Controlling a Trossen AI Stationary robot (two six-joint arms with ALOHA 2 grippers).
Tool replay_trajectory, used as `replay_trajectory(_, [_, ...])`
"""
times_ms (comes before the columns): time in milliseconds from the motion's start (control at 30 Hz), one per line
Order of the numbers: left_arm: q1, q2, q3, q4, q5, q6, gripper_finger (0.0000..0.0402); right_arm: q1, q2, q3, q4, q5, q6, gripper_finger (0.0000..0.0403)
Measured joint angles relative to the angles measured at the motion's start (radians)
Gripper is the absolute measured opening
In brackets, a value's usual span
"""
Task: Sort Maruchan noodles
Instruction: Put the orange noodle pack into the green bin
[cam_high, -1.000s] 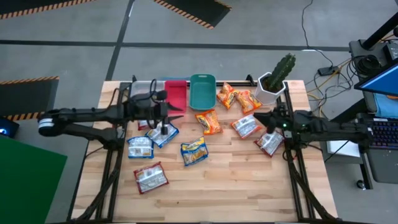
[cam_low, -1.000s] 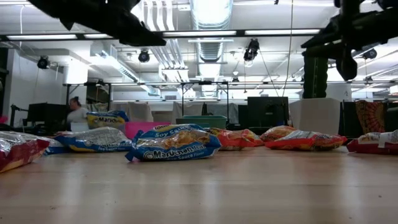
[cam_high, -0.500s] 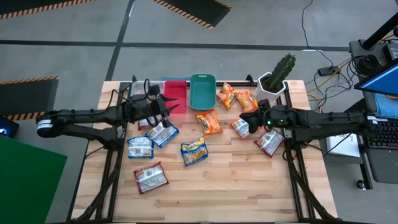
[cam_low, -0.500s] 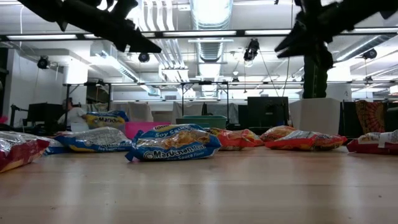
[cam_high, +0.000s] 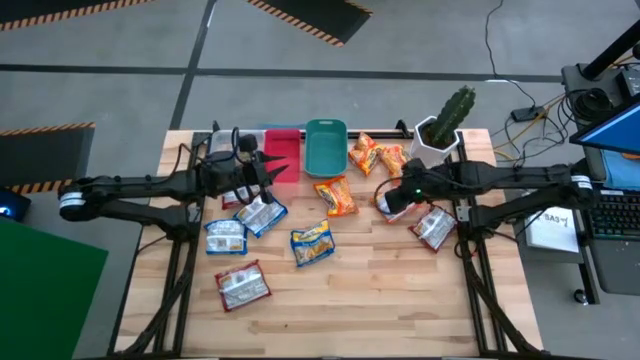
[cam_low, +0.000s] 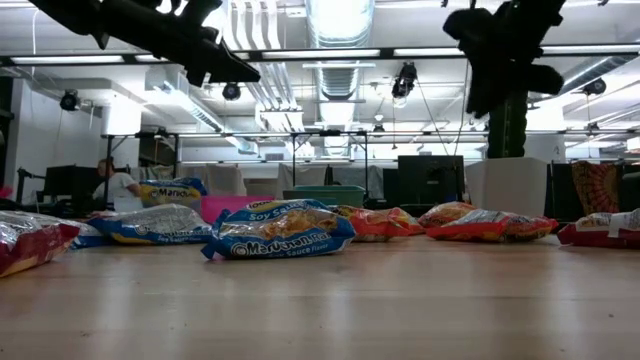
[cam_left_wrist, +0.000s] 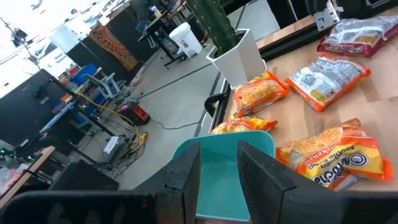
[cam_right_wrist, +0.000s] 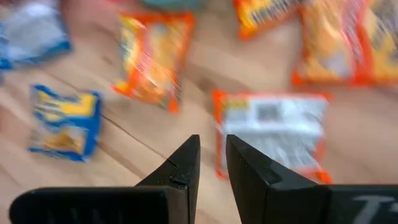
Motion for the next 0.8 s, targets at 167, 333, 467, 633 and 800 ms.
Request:
replay_trajectory(167, [0.0, 0.0, 0.0, 0.003, -0.001, 0.004, 0.0087, 0.0, 0.095, 0.067, -0.132, -0.05, 0.09, 0.0075])
replay_trajectory(333, [0.0, 0.0, 0.0, 0.003, -0.002, 0.004, 0.0087, 0.0, 0.175, 0.101, -0.145, -0.12, 0.104, 0.0118])
replay_trajectory(467, [0.0, 0.0, 0.0, 0.003, -0.002, 0.001, 0.0087, 0.0, 0.236, 0.132, -0.153, -0.124, 0.077, 0.0169])
replay_trajectory(633, [0.0, 0.001, 0.0, 0.003, -0.002, -0.001, 0.0087, 0.0, 0.306, 0.16, -0.152, -0.115, -0.019, 0.0217])
replay_trajectory(800, [0.0, 0.001, 0.0, 0.003, -0.001, -0.005, 0.0087, 0.0, 0.384, 0.174, -0.15, -0.063, -0.121, 0.023])
